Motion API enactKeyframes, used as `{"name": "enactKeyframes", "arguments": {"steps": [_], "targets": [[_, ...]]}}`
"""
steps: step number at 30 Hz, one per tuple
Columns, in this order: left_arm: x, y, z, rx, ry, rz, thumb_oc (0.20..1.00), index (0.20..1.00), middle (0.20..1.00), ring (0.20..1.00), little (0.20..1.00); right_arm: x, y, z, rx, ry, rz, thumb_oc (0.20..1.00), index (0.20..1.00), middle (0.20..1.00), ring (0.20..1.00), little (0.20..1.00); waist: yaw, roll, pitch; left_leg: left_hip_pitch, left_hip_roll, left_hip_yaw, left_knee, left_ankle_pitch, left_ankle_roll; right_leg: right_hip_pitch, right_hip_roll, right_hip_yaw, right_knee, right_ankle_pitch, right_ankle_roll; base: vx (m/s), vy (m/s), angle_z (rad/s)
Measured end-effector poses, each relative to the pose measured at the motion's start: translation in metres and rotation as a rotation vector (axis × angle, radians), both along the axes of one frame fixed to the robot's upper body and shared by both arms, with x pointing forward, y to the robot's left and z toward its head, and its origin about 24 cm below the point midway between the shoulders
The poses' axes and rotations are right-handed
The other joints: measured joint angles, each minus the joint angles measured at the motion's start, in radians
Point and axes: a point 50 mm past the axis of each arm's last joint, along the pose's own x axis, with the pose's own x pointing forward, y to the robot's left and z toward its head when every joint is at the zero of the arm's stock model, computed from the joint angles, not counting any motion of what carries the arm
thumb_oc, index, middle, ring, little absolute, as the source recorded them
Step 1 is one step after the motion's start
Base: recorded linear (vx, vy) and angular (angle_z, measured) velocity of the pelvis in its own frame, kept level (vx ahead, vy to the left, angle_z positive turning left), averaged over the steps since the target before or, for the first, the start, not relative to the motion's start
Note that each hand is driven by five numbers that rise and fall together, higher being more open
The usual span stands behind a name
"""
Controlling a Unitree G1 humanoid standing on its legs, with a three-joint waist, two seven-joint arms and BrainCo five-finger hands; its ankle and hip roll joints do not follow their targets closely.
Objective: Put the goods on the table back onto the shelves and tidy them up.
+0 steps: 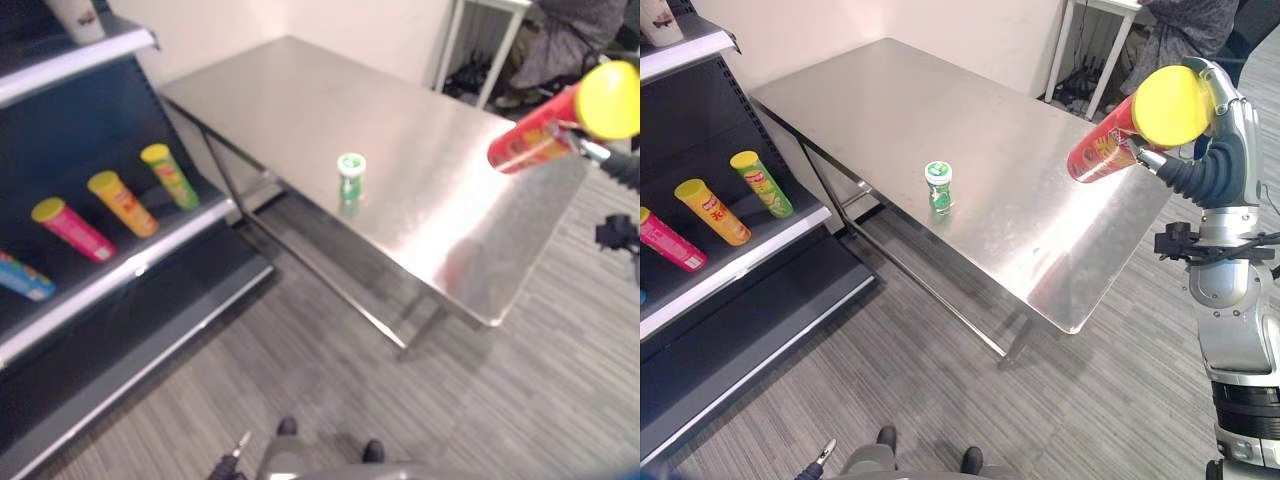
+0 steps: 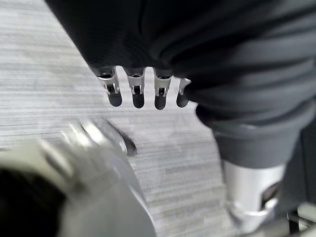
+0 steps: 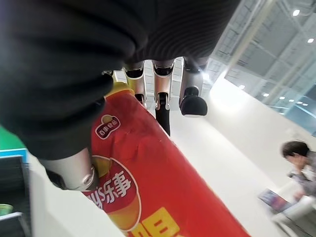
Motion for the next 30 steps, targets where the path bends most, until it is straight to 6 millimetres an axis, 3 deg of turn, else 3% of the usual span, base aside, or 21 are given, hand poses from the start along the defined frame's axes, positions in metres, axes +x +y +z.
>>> {"name": "enactKeyframes", "arguments": {"steps": [2,3,4,6,8,10,11,12,13,14,15,16,17,18,19,20,21,22,24,26,30], "targets": [[0.021,-0.007,0.002,-0.011,-0.055,-0.06,1.0,1.0,1.0,1.0,1.0,-0.009,0.004,0.01,0.004,-0.063,0.057,0.2,0.2,0.2,0.2,0.2,-0.022,0.016,-0.017,0.138,0.061,0.0,-0.059,0.028,-0.042,-0.024,-0.036,-0.026,0.008,0.027,0.034,-0.52,0.546,0.6],[0.031,-0.012,0.003,-0.007,-0.059,-0.13,1.0,1.0,1.0,1.0,1.0,-0.009,0.006,0.009,0.023,-0.056,0.084,0.2,0.2,0.2,0.2,0.2,-0.051,0.031,-0.023,0.096,0.108,0.009,0.043,0.004,-0.098,-0.039,-0.046,-0.057,0.036,0.03,0.047,-0.49,0.616,0.73],[0.034,-0.021,0.002,-0.021,-0.063,-0.154,1.0,1.0,1.0,1.0,1.0,-0.006,0.006,0.007,0.019,-0.029,0.096,0.2,0.2,0.2,0.2,0.2,-0.075,0.039,-0.033,0.101,0.141,0.028,0.039,0.054,-0.083,-0.044,-0.064,-0.083,0.056,0.019,0.075,-0.28,0.381,0.86],[0.046,-0.041,0.002,-0.054,-0.096,-0.221,1.0,1.0,1.0,1.0,1.0,-0.007,0.009,0.008,0.007,-0.026,0.112,0.2,0.2,0.2,0.2,0.2,-0.083,0.085,-0.065,0.087,0.196,0.035,0.01,0.055,-0.122,-0.096,-0.101,-0.085,0.115,0.024,0.096,-0.32,0.533,0.65],[0.054,-0.06,0.002,-0.088,-0.124,-0.284,1.0,1.0,1.0,1.0,1.0,-0.011,0.012,0.013,-0.01,-0.038,0.145,0.2,0.2,0.2,0.2,0.2,-0.084,0.123,-0.088,0.036,0.226,0.04,-0.036,0.056,-0.123,-0.135,-0.217,-0.106,0.137,0.07,0.178,-0.29,0.548,0.72],[0.053,-0.065,0.003,-0.087,-0.131,-0.35,1.0,1.0,1.0,1.0,1.0,-0.014,0.01,0.005,0.021,-0.032,0.143,0.2,0.2,0.2,0.2,0.2,-0.099,0.117,-0.104,0.025,0.145,-0.013,-0.073,-0.079,-0.116,-0.111,-0.313,-0.111,0.105,0.097,0.222,-0.15,0.377,0.82],[0.048,-0.045,0.003,-0.04,-0.107,-0.351,1.0,1.0,1.0,1.0,1.0,-0.014,0.012,-0.014,0.086,0.017,0.161,0.2,0.2,0.2,0.2,0.2,-0.084,0.058,-0.109,0.013,0.063,-0.016,-0.062,-0.072,-0.074,-0.109,-0.379,-0.098,0.106,0.134,0.205,-0.19,0.492,0.81],[0.049,-0.033,0.005,-0.008,-0.101,-0.363,1.0,1.0,1.0,1.0,1.0,-0.016,0.013,-0.02,0.081,0.039,0.165,0.2,0.2,0.2,0.2,0.2,-0.085,0.023,-0.119,-0.03,0.041,-0.043,-0.019,-0.107,-0.058,-0.099,-0.409,-0.101,0.107,0.184,0.195,-0.18,0.435,0.85],[0.046,-0.021,0.006,0.021,-0.08,-0.375,1.0,1.0,1.0,1.0,1.0,-0.021,0.013,-0.023,0.077,0.05,0.163,0.2,0.2,0.2,0.2,0.2,-0.09,0.007,-0.12,-0.072,0.018,-0.044,0.034,-0.115,-0.031,-0.089,-0.439,-0.103,0.109,0.252,0.193,-0.19,0.444,1.42],[0.039,-0.006,0.007,0.06,-0.042,-0.389,1.0,1.0,1.0,1.0,1.0,-0.026,0.014,-0.029,0.108,0.053,0.166,0.2,0.2,0.2,0.2,0.2,-0.088,-0.009,-0.123,-0.089,-0.037,-0.064,0.047,-0.109,0.016,-0.086,-0.498,-0.106,0.126,0.39,0.194,-0.2,0.391,1.1],[0.028,-0.001,0.005,0.07,-0.006,-0.376,1.0,1.0,1.0,1.0,1.0,-0.025,0.018,-0.031,0.116,0.062,0.183,0.2,0.2,0.2,0.2,0.2,-0.07,0.0,-0.118,-0.068,-0.045,-0.063,0.026,-0.101,0.03,-0.102,-0.499,-0.1,0.145,0.348,0.24,-0.25,0.41,0.69],[0.017,0.009,0.005,0.095,0.033,-0.382,1.0,1.0,1.0,1.0,1.0,-0.024,0.02,-0.033,0.109,0.075,0.196,0.2,0.2,0.2,0.2,0.2,-0.054,-0.002,-0.119,-0.052,-0.064,-0.053,0.009,-0.08,0.054,-0.104,-0.474,-0.096,0.144,0.323,0.243,-0.26,0.381,0.03],[0.014,0.012,0.005,0.099,0.041,-0.379,1.0,1.0,1.0,1.0,1.0,-0.024,0.021,-0.033,0.111,0.074,0.199,0.2,0.2,0.2,0.2,0.2,-0.053,-0.008,-0.117,-0.048,-0.073,-0.051,0.005,-0.073,0.058,-0.103,-0.47,-0.094,0.137,0.368,0.216,-0.22,0.364,-0.07],[-0.009,0.025,0.005,0.111,0.1,-0.314,1.0,1.0,1.0,1.0,1.0,-0.017,0.029,-0.039,0.169,0.079,0.234,0.2,0.2,0.2,0.2,0.2,-0.037,-0.052,-0.099,-0.034,-0.12,0.064,0.017,-0.062,0.082,-0.109,-0.515,-0.135,0.151,0.484,0.122,-0.2,0.463,0.21],[-0.023,0.029,0.005,0.113,0.14,-0.283,1.0,1.0,1.0,1.0,1.0,-0.016,0.033,-0.05,0.218,0.113,0.247,0.2,0.2,0.2,0.2,0.2,-0.045,-0.051,-0.096,-0.022,-0.144,0.093,-0.003,-0.069,0.119,-0.112,-0.55,-0.131,0.177,0.534,0.063,-0.13,0.321,0.36],[-0.024,0.028,0.004,0.111,0.146,-0.28,1.0,1.0,1.0,1.0,1.0,-0.016,0.035,-0.058,0.227,0.152,0.256,0.2,0.2,0.2,0.2,0.2,-0.046,-0.04,-0.087,-0.007,-0.166,0.067,-0.021,-0.065,0.138,-0.114,-0.55,-0.124,0.197,0.527,0.07,-0.11,0.452,0.78],[-0.022,0.03,0.005,0.119,0.142,-0.271,1.0,1.0,1.0,1.0,1.0,-0.018,0.034,-0.068,0.204,0.226,0.259,0.2,0.2,0.2,0.2,0.2,-0.045,-0.019,-0.077,0.01,-0.161,0.022,-0.054,-0.043,0.157,-0.096,-0.49,-0.046,0.216,0.325,0.173,-0.03,0.296,0.87],[-0.022,0.03,0.005,0.119,0.139,-0.26,1.0,1.0,1.0,1.0,1.0,-0.019,0.035,-0.071,0.167,0.272,0.269,0.2,0.2,0.2,0.2,0.2,-0.042,0.008,-0.071,0.011,-0.158,-0.006,-0.091,-0.025,0.187,-0.095,-0.396,-0.012,0.229,0.182,0.225,-0.03,0.298,0.85],[-0.018,0.026,0.004,0.108,0.123,-0.245,1.0,1.0,1.0,1.0,1.0,-0.019,0.038,-0.069,0.138,0.291,0.303,0.2,0.2,0.2,0.2,0.2,-0.04,0.033,-0.057,0.036,-0.145,-0.025,-0.158,0.023,0.185,-0.125,-0.265,0.03,0.253,0.056,0.231,0.01,0.118,0.47],[-0.033,0.019,0.001,0.079,0.159,-0.238,1.0,1.0,1.0,1.0,1.0,-0.019,0.048,-0.069,0.153,0.308,0.387,0.2,0.2,0.2,0.2,0.2,-0.044,0.032,-0.054,0.069,-0.159,-0.03,-0.202,0.038,0.195,-0.155,-0.154,0.032,0.238,0.005,0.214,0.02,0.17,0.09],[-0.036,0.01,-0.002,0.046,0.156,-0.242,1.0,1.0,1.0,1.0,1.0,-0.021,0.072,-0.081,0.16,0.397,0.558,0.2,0.2,0.2,0.2,0.2,-0.055,0.004,-0.062,0.09,-0.18,-0.04,-0.226,0.04,0.189,-0.228,-0.01,0.13,0.226,-0.006,0.156,0.07,0.079,0.12]]}}
